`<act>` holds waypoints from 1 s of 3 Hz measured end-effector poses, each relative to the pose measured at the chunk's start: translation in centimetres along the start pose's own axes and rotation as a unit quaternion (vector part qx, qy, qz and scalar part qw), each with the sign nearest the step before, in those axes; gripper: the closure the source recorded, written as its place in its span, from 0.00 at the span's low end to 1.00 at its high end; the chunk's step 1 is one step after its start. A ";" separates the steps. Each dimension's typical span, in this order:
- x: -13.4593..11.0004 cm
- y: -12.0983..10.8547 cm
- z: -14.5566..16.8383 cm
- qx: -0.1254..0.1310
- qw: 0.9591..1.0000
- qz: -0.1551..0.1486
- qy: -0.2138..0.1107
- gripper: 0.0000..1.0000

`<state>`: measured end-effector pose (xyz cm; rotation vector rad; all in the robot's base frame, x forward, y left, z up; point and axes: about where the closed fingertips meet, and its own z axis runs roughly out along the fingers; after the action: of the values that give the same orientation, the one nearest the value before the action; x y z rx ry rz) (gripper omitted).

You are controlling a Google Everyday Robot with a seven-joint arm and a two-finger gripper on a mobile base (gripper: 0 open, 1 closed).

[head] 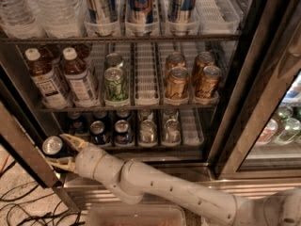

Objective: Pick pepsi can from bottom shelf of fridge

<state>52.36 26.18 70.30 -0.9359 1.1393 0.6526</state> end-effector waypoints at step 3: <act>-0.2 0.6 -8.8 -0.097 0.988 0.101 0.061 1.00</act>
Offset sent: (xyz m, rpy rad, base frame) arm -0.0483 -0.0820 -0.0167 -0.0474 0.2684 0.2291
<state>47.70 18.70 69.21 -1.0443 1.3071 0.8919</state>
